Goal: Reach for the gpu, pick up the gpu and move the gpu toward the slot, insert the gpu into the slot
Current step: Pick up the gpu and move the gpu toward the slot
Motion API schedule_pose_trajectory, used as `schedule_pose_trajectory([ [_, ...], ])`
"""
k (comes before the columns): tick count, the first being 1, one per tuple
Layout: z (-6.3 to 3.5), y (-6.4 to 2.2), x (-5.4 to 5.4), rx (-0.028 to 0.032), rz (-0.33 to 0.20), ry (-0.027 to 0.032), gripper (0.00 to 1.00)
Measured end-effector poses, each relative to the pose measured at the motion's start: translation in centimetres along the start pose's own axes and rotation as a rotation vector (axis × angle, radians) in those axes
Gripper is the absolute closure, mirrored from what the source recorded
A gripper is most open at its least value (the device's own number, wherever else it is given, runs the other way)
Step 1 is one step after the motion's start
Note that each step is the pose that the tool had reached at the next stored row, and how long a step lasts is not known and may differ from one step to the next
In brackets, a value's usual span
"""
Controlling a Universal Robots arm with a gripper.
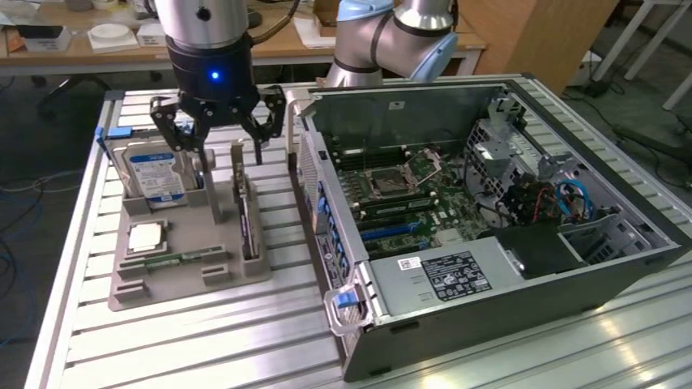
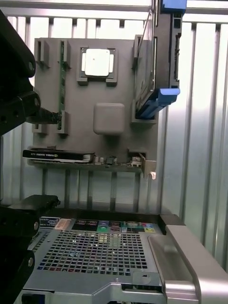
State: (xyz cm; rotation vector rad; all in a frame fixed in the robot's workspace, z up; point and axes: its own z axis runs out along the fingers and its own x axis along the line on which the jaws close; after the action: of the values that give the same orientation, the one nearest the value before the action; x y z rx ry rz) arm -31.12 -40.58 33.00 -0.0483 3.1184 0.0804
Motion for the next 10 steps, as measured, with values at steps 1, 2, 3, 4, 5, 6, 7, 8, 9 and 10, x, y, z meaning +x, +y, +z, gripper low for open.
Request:
schedule_pose_trajectory([
  [1,0.12,-0.03,-0.1,-0.0001,0.000,-0.0001,0.29],
  [2,0.23,-0.06,-0.2,-0.0001,0.000,-0.0001,0.29],
  [3,0.35,-0.09,-0.3,-0.0002,0.000,-0.0002,0.29],
  [4,0.47,-0.11,-0.3,-0.0003,0.000,-0.0001,0.29],
  [5,0.58,-0.13,-0.3,-0.0005,0.000,-0.0001,0.29],
  [6,0.68,-0.16,-0.3,-0.0006,0.000,-0.0001,0.29],
  [7,0.80,-0.18,-0.3,-0.0010,0.000,-0.0001,0.29],
  [8,0.92,-0.22,-0.4,-0.0014,0.000,-0.0001,0.29],
  [9,1.04,-0.26,-0.4,-0.0019,0.000,-0.0001,0.29],
  [10,1.16,-0.30,-0.4,-0.0025,0.000,-0.0002,0.29],
])
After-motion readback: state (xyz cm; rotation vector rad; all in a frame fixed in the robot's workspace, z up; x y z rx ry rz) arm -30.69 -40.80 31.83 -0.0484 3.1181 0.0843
